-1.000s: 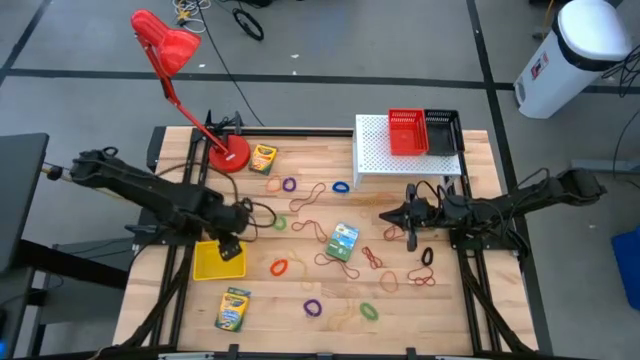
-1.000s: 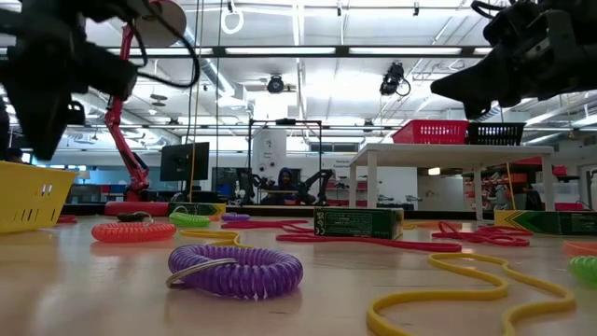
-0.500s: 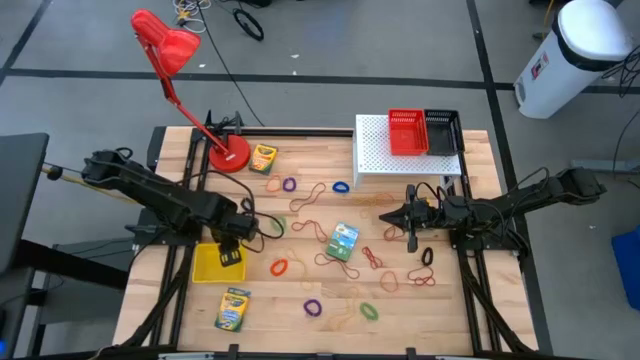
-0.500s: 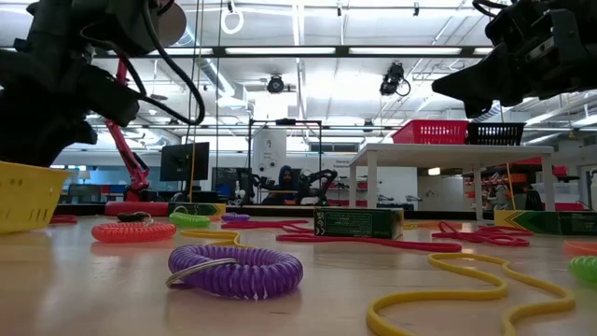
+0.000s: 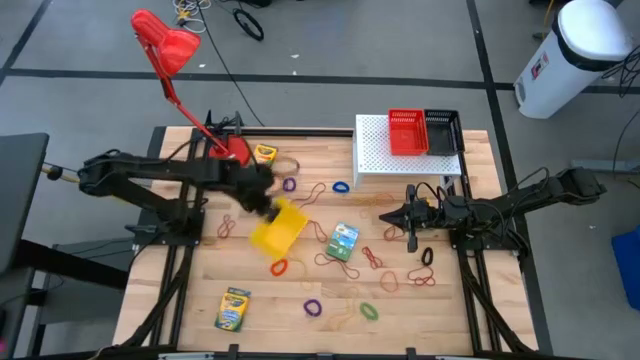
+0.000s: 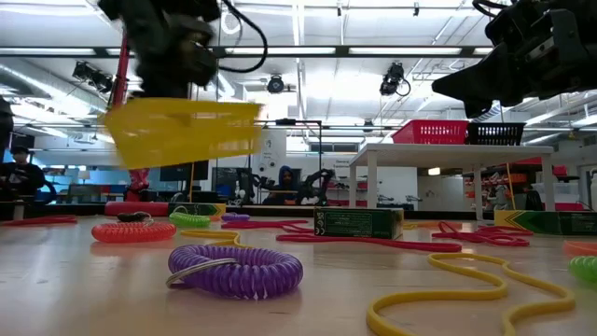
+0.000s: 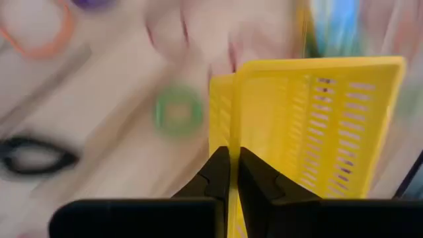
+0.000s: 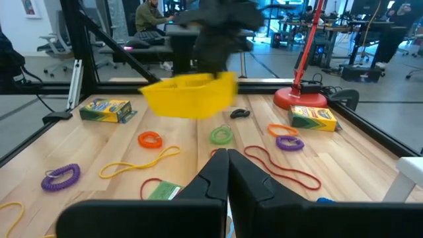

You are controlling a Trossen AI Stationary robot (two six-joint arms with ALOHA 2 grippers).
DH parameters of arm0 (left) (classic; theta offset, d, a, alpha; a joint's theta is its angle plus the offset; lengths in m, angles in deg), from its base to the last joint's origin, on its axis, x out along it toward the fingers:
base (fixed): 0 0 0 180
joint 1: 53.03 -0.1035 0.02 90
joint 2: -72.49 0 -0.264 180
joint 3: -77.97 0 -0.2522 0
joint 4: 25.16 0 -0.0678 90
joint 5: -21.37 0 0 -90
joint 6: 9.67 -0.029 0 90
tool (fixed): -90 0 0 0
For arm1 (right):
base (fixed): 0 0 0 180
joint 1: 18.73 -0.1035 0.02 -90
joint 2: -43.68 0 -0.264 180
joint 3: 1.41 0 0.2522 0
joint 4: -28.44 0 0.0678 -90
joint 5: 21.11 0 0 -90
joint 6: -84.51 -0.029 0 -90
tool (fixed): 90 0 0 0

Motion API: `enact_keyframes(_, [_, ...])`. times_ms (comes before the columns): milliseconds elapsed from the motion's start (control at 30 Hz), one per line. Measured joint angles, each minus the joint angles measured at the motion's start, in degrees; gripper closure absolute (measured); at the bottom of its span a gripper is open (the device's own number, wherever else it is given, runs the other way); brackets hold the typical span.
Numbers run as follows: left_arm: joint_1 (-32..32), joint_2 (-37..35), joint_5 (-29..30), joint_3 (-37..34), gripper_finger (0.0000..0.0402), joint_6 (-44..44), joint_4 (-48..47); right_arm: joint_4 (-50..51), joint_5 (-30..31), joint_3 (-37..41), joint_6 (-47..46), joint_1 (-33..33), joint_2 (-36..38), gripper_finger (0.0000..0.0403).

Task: Pick & Place Office Desk Supplies
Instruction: Put the yellow basket on the shelf

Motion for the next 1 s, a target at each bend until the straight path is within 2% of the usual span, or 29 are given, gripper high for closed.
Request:
enact_keyframes(200, [-4.99, 4.66, 2.1, -7.9, 0.0382, 18.6, 25.22, 0.02, -0.01, -0.01, -0.04, 0.0, 0.0, 0.0396])
enact_keyframes(367, [-5.19, 12.64, 3.18, -7.73, 0.0382, 25.12, 38.39, 0.02, -0.01, -0.01, -0.11, 0.0, 0.0, 0.0396])
enact_keyframes(600, [-5.23, 21.44, 3.96, -4.24, 0.0373, 27.63, 39.33, 0.01, -0.01, -0.03, -0.54, 0.0, 0.01, 0.0396])
enact_keyframes(800, [-6.33, 22.82, 2.94, -3.89, 0.0365, 26.7, 39.44, 0.0, -0.01, -0.03, -0.74, 0.0, 0.02, 0.0396])
enact_keyframes(1000, [-8.17, 21.87, -0.64, -3.87, 0.0306, 19.24, 39.38, 0.02, -0.01, -0.03, -2.23, 0.0, 0.02, 0.0396])
